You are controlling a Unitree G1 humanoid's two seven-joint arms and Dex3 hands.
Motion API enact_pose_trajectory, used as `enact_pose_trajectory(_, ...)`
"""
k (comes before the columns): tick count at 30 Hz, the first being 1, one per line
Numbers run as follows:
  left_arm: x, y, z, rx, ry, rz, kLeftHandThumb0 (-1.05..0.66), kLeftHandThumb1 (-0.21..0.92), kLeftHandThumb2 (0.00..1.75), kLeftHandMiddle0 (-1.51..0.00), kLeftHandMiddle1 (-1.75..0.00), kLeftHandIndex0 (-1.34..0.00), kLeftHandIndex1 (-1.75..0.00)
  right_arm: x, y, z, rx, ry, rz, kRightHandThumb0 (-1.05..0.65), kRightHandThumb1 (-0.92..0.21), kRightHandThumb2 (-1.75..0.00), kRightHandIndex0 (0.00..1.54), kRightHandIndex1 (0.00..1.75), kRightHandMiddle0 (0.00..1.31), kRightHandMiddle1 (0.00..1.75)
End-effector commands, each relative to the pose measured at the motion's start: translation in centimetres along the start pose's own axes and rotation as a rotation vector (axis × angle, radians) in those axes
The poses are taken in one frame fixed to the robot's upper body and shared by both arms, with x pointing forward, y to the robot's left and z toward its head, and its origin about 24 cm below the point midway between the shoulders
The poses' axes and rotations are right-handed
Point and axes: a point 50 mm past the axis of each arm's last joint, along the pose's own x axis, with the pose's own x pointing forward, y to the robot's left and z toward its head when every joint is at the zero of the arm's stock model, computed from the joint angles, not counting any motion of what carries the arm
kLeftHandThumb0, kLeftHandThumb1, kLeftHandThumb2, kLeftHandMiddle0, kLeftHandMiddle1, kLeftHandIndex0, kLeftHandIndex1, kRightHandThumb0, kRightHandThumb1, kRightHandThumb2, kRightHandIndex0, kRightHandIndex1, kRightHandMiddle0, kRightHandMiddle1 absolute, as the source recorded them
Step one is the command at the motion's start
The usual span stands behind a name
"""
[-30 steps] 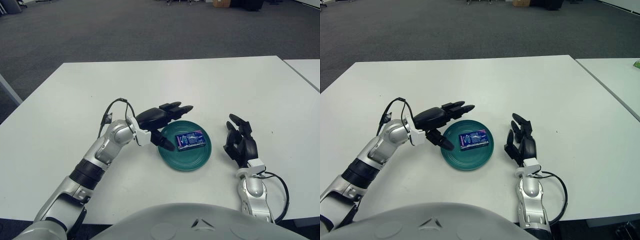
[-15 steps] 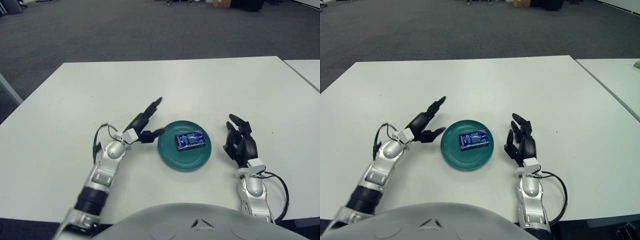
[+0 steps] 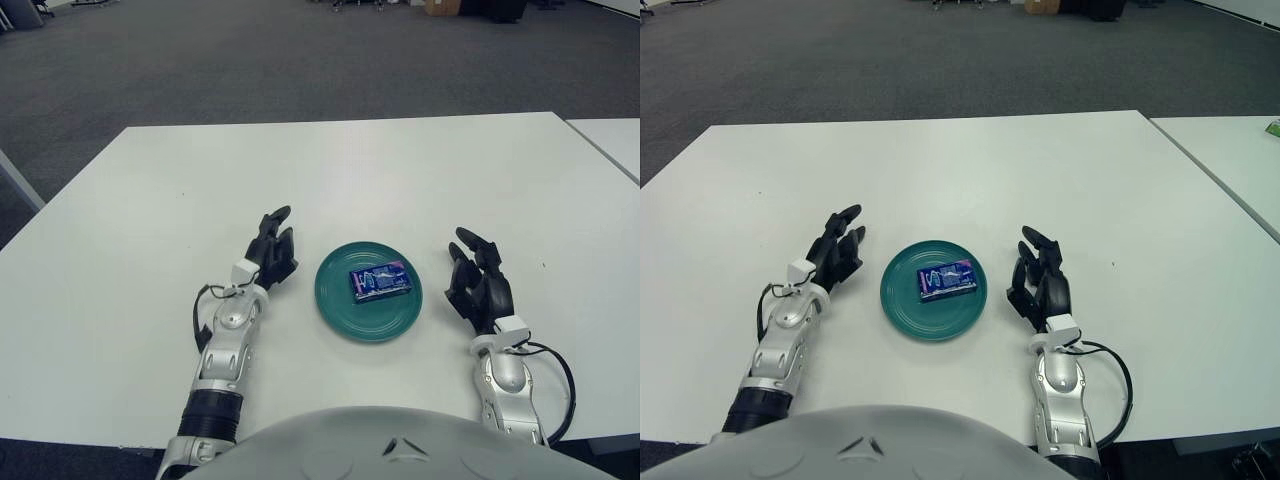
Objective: Put the gum into the plate.
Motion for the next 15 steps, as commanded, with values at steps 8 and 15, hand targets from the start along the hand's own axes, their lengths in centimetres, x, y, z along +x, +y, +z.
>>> enact_pose_trajectory(8, -1.3, 0.3, -2.8, -0.063, 0.096, 0.084, -0.85, 0.92, 0.96, -0.4, -0.79, -0.23, -1.12, -3.0, -0.1, -4.7, 0.005, 0.284, -0.01, -0.78, -0.92, -0.92, 0.39, 0.02, 0.0, 0.76)
enact_pose_trajectory(15, -2.5, -0.1, -3.7, -0.09, 0.122, 0.062, -0.83, 0.92, 0.91, -0.38, -0.83, -0.17, -1.13, -3.0, -0.2, -4.8, 0.006, 0.279, -0.007, -0.8, -0.92, -0.91, 0.39, 0.01, 0.0, 0.78)
